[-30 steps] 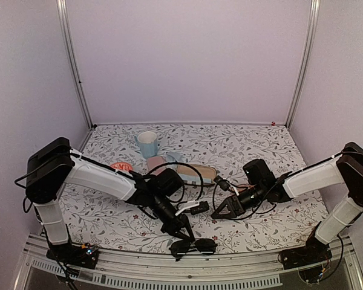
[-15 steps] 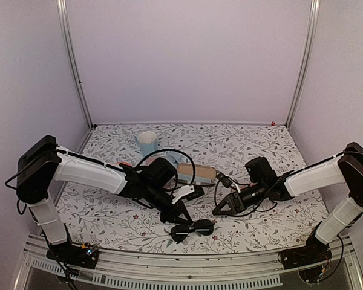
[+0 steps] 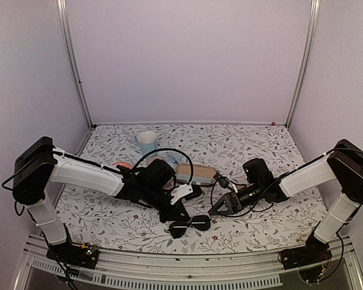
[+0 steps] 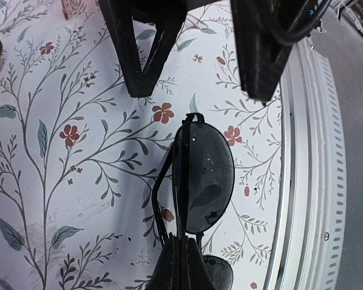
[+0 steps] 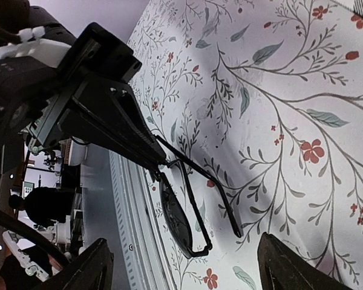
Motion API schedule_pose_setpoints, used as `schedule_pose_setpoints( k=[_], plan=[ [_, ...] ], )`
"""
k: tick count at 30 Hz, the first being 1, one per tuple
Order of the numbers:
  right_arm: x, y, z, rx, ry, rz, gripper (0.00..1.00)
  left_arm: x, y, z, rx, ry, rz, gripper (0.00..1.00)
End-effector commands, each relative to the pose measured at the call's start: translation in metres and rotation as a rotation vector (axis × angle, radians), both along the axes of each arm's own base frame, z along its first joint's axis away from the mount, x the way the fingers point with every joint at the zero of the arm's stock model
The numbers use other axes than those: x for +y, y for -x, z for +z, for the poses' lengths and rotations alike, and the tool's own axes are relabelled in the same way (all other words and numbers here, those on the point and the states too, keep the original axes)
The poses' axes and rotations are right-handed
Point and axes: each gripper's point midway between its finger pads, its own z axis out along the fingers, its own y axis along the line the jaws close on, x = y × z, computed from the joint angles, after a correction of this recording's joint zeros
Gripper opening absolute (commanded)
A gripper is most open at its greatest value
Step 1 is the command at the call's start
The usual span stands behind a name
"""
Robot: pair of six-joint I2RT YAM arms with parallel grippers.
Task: Organize the sunglasses
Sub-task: Pass from the left arm to the right
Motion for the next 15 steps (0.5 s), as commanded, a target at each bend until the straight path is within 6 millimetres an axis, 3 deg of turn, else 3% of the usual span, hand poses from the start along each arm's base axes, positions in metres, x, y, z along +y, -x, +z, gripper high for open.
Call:
schedule_pose_setpoints(
  k=[1,15],
  plan=[
    [0.009,-0.004,-0.002,0.027,-0.036,0.038,0.88,-0.004,0.004,0.005,-0.115,0.017,-0.022,0.0],
    [0.025,0.007,-0.021,0.087,-0.041,0.129,0.92,-0.001,0.007,-0.005,-0.31,-0.013,0.004,0.0]
  ],
)
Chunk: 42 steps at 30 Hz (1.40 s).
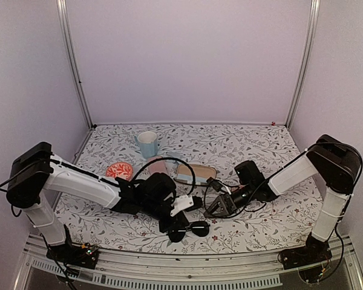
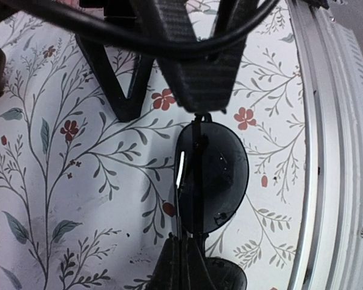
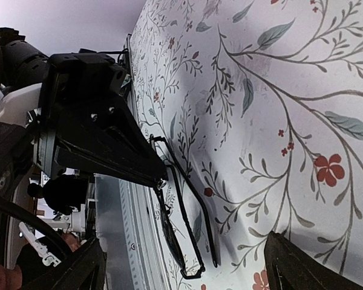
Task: Organize the sunglasses
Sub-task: Pass from the left arm to the right
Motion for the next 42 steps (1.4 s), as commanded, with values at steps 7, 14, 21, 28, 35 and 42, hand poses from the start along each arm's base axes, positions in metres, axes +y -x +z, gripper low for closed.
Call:
schedule_pose_setpoints(
  k=[7,14,21,28,35,42],
  plan=[
    [0.021,0.022,-0.001,0.02,-0.033,0.102,0.87,-0.003,-0.006,0.013,-0.179,0.043,0.028,0.0],
    [0.028,0.033,-0.004,0.028,-0.016,0.145,0.81,0.0,-0.002,0.018,-0.233,0.056,0.03,0.0],
    [0.035,0.036,-0.005,0.012,-0.003,0.17,0.75,0.001,0.004,0.017,-0.245,0.057,0.019,0.0],
    [0.039,0.042,-0.005,0.012,-0.001,0.194,0.65,0.002,0.004,0.017,-0.251,0.056,0.02,0.0],
    [0.039,0.044,-0.009,0.011,0.012,0.202,0.49,0.001,0.006,0.016,-0.249,0.056,0.019,0.0],
    [0.041,0.042,-0.007,0.002,0.014,0.197,0.35,0.0,0.007,0.018,-0.249,0.058,0.014,0.0]
  ],
)
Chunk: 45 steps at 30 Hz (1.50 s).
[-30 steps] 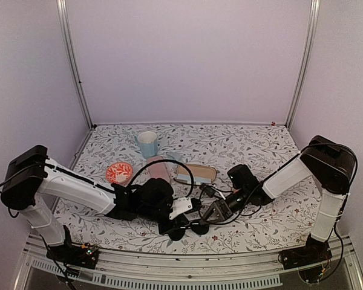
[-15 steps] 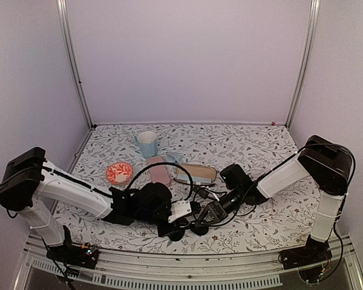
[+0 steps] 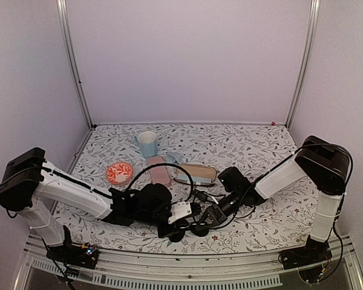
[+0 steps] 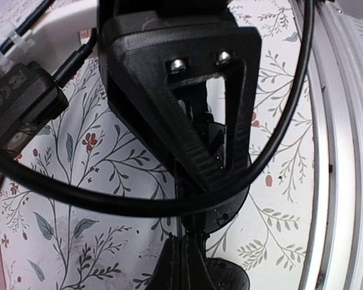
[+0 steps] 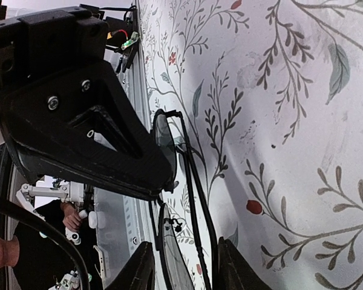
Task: Organize the sunglasses
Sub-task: Pass from the left arm to the right, then place the sunglasses in the sunglasses case.
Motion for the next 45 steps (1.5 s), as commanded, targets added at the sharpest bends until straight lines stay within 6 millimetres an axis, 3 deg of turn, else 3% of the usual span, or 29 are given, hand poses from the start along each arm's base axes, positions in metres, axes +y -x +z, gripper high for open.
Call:
schedule_pose_setpoints(
  k=[1,7,22,30,37,41,45],
  plan=[
    [0.006,-0.002,0.004,-0.016,-0.011,0.01,0.34,-0.003,0.004,0.009,-0.021,0.025,-0.013,0.0],
    [0.005,-0.002,0.004,-0.02,-0.009,0.009,0.28,-0.003,0.005,0.011,-0.015,0.031,-0.011,0.02],
    [0.003,-0.002,0.007,-0.024,-0.018,0.01,0.21,0.002,0.001,0.019,-0.018,0.051,0.025,0.26],
    [-0.001,-0.014,0.026,-0.04,-0.062,-0.013,0.2,0.014,-0.013,0.056,-0.031,0.165,0.096,0.31],
    [-0.005,-0.029,0.055,-0.069,-0.124,-0.045,0.21,0.044,-0.044,0.114,-0.035,0.379,0.226,0.32],
    [-0.009,-0.047,0.072,-0.095,-0.15,-0.091,0.21,0.064,-0.062,0.135,-0.043,0.449,0.314,0.33],
    [-0.017,-0.074,0.087,-0.124,-0.163,-0.167,0.21,0.078,-0.08,0.142,-0.026,0.48,0.391,0.35]
  ],
)
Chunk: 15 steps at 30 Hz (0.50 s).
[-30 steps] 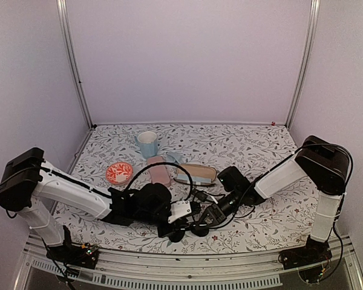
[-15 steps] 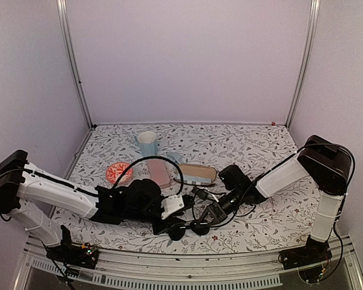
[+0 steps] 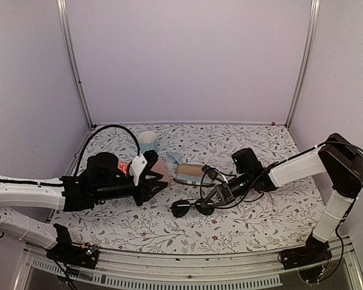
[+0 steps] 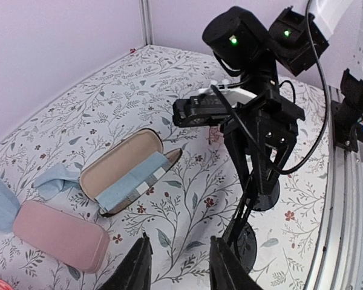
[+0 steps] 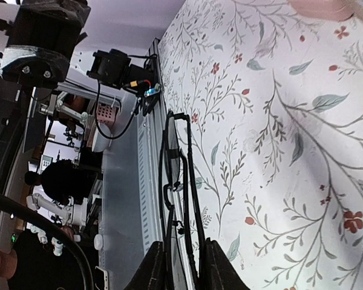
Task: Organize the sunglasses
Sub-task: Place the sunglasses in the sunglasses case.
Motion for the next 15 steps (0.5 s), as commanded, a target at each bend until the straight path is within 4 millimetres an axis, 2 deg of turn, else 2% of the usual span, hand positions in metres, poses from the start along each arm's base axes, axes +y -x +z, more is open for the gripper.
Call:
schedule_pose_setpoints(
  k=[1,7,11,15],
  plan=[
    [-0.004,-0.033,0.033,-0.049,-0.057,-0.072,0.21,0.014,-0.019,0.006,0.046,0.063,0.08,0.36],
    [-0.011,-0.073,0.044,-0.071,-0.06,-0.167,0.23,0.017,-0.043,0.001,0.09,0.074,0.154,0.45],
    [-0.017,-0.102,0.043,-0.071,-0.048,-0.235,0.23,0.01,-0.062,-0.012,0.14,0.04,0.19,0.46],
    [-0.022,-0.128,0.04,-0.064,-0.036,-0.294,0.23,0.003,-0.071,-0.021,0.162,0.029,0.204,0.47]
  ],
)
